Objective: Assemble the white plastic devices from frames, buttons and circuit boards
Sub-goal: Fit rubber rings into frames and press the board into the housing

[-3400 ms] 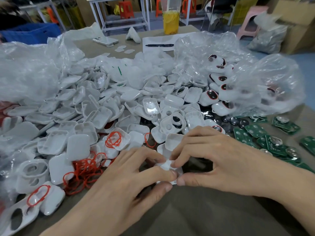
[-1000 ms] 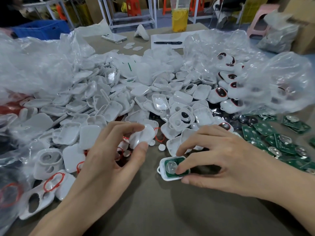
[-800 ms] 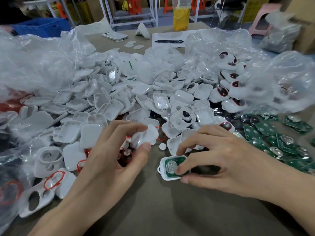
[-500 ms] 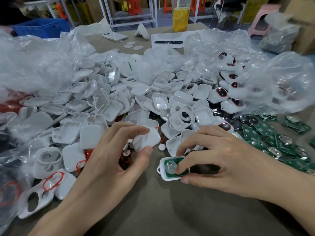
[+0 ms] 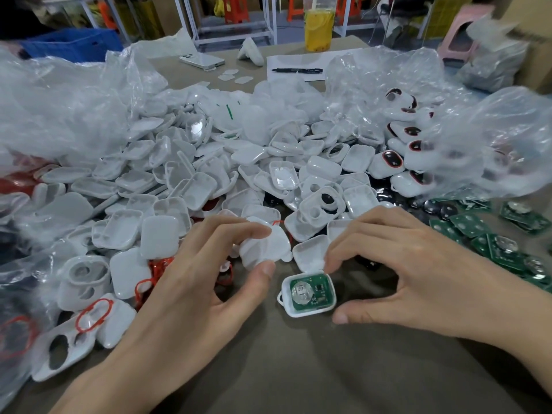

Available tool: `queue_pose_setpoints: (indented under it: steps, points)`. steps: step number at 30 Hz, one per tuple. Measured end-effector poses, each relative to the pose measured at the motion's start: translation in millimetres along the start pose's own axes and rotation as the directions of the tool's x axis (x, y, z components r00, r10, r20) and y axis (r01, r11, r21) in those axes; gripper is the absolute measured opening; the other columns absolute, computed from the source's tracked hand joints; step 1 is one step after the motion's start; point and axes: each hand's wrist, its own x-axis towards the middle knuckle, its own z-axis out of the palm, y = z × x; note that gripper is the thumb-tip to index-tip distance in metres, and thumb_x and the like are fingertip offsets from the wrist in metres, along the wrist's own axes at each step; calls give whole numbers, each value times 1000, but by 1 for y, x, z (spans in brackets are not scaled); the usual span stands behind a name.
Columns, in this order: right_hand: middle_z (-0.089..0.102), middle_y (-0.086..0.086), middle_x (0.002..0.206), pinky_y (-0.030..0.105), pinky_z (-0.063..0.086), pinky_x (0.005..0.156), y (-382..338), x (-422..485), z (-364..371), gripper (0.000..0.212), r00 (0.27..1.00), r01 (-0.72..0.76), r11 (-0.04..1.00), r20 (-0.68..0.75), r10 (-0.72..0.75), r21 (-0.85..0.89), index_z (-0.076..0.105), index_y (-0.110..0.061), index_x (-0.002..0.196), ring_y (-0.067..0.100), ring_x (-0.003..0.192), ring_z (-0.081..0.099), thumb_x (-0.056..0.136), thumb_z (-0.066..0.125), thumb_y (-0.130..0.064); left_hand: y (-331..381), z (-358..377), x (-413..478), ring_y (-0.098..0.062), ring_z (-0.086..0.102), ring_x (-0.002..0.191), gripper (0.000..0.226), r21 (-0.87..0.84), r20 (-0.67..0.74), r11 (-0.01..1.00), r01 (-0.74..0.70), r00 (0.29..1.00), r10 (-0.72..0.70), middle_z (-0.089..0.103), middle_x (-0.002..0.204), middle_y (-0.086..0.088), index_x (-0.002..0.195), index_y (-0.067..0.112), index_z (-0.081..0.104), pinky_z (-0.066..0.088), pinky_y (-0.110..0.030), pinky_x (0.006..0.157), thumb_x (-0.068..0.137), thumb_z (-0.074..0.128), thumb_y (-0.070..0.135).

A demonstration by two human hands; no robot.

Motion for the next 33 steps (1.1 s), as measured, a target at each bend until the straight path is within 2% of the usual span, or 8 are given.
queue_pose_setpoints:
  steps: [6, 9, 12, 15, 19, 24, 27, 33]
  points:
    - [59, -30, 112, 28, 37, 99, -1, 1, 4, 35, 1000, 26, 1000, 12, -26, -14, 60, -45, 106, 1, 119, 46, 83, 61, -70, 1, -1, 1, 1, 54, 117, 29, 44, 14, 999, 12, 1000, -12, 51, 124, 27, 122, 40, 54, 32, -4, 95, 95, 54, 47]
    - [60, -29, 111, 30, 39, 98, -1, 2, 6, 25, 999, 39, 999, 31, -39, -25, 64, -44, 102, 2, 118, 47, 87, 62, -63, 1, -1, 1, -2, 52, 118, 31, 125, 33, 992, 30, 999, -35, 52, 123, 22, 122, 34, 57, 35, -15, 99, 94, 52, 48]
    - [60, -28, 111, 31, 41, 96, -1, 2, 7, 23, 998, 45, 999, 34, -44, -23, 66, -43, 102, 4, 117, 49, 89, 61, -61, 1, -1, 2, -10, 49, 109, 35, 250, 33, 967, 43, 998, -53, 56, 120, 10, 120, 26, 63, 35, -28, 95, 92, 52, 44]
    - [60, -29, 111, 30, 40, 98, 0, 2, 8, 25, 999, 30, 999, 38, -30, -20, 64, -44, 104, 2, 117, 48, 88, 61, -62, 3, -1, 4, -13, 46, 104, 34, 313, 37, 949, 43, 998, -58, 56, 118, 6, 118, 22, 65, 34, -30, 92, 91, 54, 41]
    - [59, -30, 112, 26, 36, 100, 0, 1, 7, 40, 999, -16, 1000, 31, 16, -8, 58, -44, 114, -2, 119, 45, 84, 59, -70, 11, -3, 1, -13, 47, 107, 30, 238, 34, 971, -11, 999, 3, 55, 120, 7, 117, 27, 64, 36, -29, 95, 95, 52, 43]
    - [57, -25, 119, 35, 44, 100, 1, 1, 9, 52, 999, -25, 998, 38, 27, -52, 64, -40, 119, 3, 119, 46, 81, 56, -75, 22, 4, -2, -15, 56, 100, 24, 142, 122, 971, -192, 977, 175, 62, 108, 8, 108, 24, 71, 43, -33, 88, 99, 54, 37]
    - [56, -24, 120, 35, 42, 101, 0, 1, 10, 52, 998, -39, 997, 37, 42, -70, 65, -40, 117, 3, 120, 44, 81, 53, -76, 23, 7, -1, -14, 56, 94, 24, 137, 170, 974, -183, 973, 158, 62, 104, 10, 109, 25, 71, 44, -32, 85, 97, 56, 39]
    - [53, -27, 117, 31, 35, 101, -1, 2, 12, 43, 998, -44, 998, 33, 46, -52, 60, -44, 112, 1, 120, 41, 83, 54, -74, 20, 3, 0, -6, 53, 97, 29, 139, 294, 983, -122, 953, 76, 57, 105, 18, 114, 33, 68, 40, -23, 88, 96, 53, 51]
